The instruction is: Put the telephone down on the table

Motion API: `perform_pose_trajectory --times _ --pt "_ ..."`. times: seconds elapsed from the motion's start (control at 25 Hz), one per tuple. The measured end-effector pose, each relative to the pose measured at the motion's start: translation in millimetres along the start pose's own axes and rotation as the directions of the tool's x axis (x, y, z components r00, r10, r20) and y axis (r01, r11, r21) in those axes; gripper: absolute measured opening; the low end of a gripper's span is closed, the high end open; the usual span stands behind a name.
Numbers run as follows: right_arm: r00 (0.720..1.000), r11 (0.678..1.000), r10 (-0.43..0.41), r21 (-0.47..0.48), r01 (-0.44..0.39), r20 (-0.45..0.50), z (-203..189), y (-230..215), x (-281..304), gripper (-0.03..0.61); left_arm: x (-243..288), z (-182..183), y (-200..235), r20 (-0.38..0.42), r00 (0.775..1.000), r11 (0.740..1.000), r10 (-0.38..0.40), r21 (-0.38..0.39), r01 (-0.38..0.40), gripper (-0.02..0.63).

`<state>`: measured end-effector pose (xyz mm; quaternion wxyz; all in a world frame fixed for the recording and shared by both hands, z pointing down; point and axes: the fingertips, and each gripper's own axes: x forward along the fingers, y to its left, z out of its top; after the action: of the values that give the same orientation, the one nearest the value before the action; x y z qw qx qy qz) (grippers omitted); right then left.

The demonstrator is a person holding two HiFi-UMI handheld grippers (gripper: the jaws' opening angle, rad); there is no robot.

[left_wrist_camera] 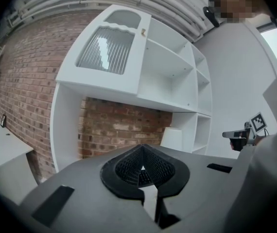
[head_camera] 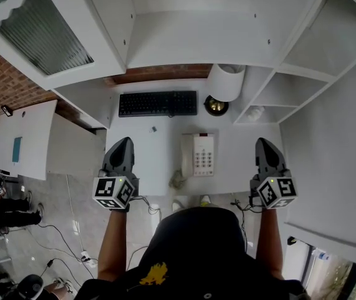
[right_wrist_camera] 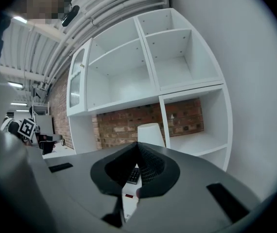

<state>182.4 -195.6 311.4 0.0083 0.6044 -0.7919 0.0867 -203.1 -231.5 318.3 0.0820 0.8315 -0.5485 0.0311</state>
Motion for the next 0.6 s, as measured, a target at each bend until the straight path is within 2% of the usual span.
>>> perform_pose_trajectory --times 0.24,0.6 --pt "0.999 0.996 0.012 0.093 -0.016 0.034 9 -1 -7 -0.003 -6 3 -4 0.011 1.000 1.000 0.002 -0.004 -0.002 0.017" --pt "0.998 0.998 -0.005 0.055 0.002 0.056 14 -4 -16 -0.003 -12 7 -3 0.028 0.999 1.000 0.024 -0.019 -0.024 0.017"
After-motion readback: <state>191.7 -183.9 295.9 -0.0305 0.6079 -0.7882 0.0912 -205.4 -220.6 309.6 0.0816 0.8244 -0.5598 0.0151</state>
